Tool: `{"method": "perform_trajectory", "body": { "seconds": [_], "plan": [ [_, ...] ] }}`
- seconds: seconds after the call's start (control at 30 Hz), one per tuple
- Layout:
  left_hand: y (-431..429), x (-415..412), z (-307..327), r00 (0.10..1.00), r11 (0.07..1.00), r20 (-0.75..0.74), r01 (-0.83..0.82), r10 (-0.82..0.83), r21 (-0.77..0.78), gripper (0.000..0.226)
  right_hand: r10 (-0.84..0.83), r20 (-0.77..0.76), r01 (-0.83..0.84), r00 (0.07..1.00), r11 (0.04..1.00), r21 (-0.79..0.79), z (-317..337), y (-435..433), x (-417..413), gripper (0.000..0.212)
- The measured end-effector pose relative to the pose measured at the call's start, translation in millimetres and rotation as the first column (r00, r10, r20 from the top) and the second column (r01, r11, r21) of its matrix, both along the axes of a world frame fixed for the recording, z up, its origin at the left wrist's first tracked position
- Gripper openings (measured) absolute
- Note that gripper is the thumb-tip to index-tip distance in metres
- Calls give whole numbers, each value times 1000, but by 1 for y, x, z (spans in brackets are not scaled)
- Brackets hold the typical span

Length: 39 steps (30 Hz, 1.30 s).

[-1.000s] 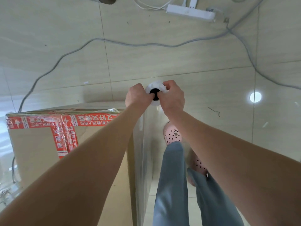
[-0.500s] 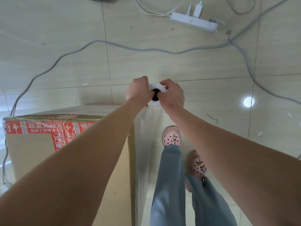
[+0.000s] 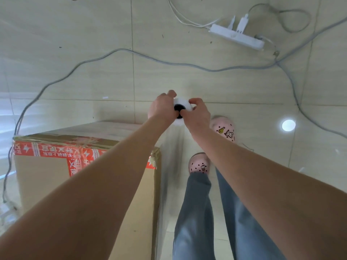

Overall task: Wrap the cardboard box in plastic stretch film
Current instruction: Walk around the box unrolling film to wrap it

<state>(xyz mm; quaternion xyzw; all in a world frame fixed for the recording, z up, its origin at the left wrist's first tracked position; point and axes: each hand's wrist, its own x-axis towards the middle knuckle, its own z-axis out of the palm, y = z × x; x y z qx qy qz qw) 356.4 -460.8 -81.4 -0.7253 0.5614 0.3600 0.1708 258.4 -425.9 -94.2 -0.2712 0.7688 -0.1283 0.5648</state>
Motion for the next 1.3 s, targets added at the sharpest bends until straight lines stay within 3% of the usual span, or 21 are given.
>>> {"method": "perform_trajectory", "body": {
  "seconds": [0.07, 0.3, 0.6, 0.67, 0.77, 0.83, 0.9, 0.93, 1.0, 1.1, 1.2, 1.3],
  "plan": [
    [-5, -1, -1, 1000, 999, 19, 18, -19, 51, 53, 23, 10, -23, 1000, 999, 23, -1, -2, 1, 45],
    [-22, 3, -5, 993, 988, 61, -106, 99, 113, 8, 110, -8, -110, 994, 994, 6, 1, -28, 1, 42],
    [-27, 36, -6, 950, 949, 104, -303, 294, 88, 8, 288, 51, -285, 956, 957, -50, 5, -50, 27, 43],
    [-23, 44, -8, 900, 900, 84, -433, 429, 42, 12, 361, 48, -357, 931, 931, -77, 6, -59, 33, 38],
    [-18, 50, -9, 743, 743, 12, -669, 669, -1, 23, 434, -7, -432, 901, 894, -117, 6, -71, 44, 35],
    [-16, 51, -9, 656, 656, -5, -755, 755, -7, 30, 480, -73, -485, 874, 871, -77, 5, -76, 50, 37],
    [-15, 50, -9, 629, 629, -5, -778, 778, -1, 33, 517, -91, -522, 851, 852, -42, 6, -80, 53, 31],
    [-15, 49, -8, 663, 663, 4, -749, 749, -7, 31, 526, -86, -531, 846, 846, -42, 6, -82, 54, 28],
    [-19, 49, -4, 815, 815, 20, -578, 579, -51, 26, 530, -78, -533, 845, 845, -39, 7, -86, 54, 26],
    [-34, 50, 1, 955, 953, 16, -293, 295, -74, 42, 534, -73, -537, 842, 843, -29, 8, -91, 54, 23],
    [-51, 50, 5, 984, 987, 86, -151, 156, -56, 29, 566, -82, -569, 820, 822, -21, 9, -101, 53, 20],
    [-56, 56, 5, 970, 972, 81, -222, 228, -73, 26, 594, -65, -597, 802, 801, -41, 9, -110, 56, 27]
  ]
}}
